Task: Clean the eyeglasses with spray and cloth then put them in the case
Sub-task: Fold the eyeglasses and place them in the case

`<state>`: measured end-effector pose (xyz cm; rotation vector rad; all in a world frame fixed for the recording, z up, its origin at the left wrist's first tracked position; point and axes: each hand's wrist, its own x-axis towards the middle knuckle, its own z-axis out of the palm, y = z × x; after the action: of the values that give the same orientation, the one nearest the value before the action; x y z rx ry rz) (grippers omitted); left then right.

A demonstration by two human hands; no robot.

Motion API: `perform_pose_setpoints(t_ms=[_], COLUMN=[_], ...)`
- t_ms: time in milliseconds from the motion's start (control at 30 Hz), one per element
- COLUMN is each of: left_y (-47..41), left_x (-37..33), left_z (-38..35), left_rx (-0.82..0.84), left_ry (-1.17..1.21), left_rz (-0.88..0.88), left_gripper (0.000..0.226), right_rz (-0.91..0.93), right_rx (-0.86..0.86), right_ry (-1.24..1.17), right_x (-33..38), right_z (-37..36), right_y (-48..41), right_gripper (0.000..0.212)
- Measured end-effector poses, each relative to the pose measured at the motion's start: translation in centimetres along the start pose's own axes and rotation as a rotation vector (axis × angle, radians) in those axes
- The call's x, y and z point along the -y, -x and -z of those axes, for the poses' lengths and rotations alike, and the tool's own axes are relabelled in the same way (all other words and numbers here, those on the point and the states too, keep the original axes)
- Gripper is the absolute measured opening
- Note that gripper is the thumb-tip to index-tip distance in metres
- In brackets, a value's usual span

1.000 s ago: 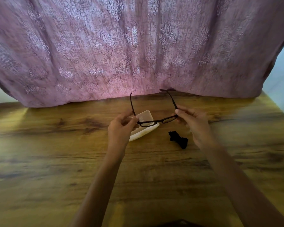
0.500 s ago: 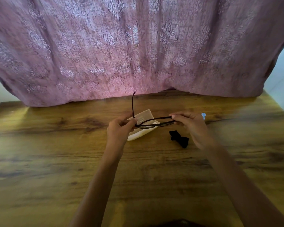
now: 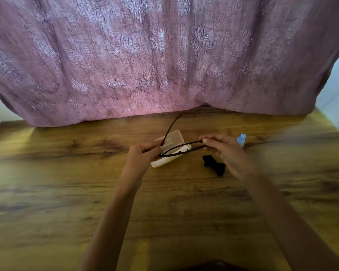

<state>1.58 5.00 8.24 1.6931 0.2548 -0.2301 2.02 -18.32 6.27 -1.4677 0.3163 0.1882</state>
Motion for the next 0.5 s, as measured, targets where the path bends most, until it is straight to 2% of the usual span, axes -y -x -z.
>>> perform_pose_setpoints(t_ms=[300,500], left_y=[0.14,-0.07], left_x=[0.3,0.59], left_z=[0.12,0.18], left_rx=[0.065,0.087], left_ry=[-0.033,-0.074], left_rz=[0.033,0.04], left_gripper=[0.027,0.028], right_rz=[0.058,0.073], right_rx=[0.025,0.063], right_ry=[-0.058,-0.01], right_x=[0.26,0.33], right_z=[-0.39,-0.27], right_y=[-0.05,-0.08], right_gripper=[0.036,0.034])
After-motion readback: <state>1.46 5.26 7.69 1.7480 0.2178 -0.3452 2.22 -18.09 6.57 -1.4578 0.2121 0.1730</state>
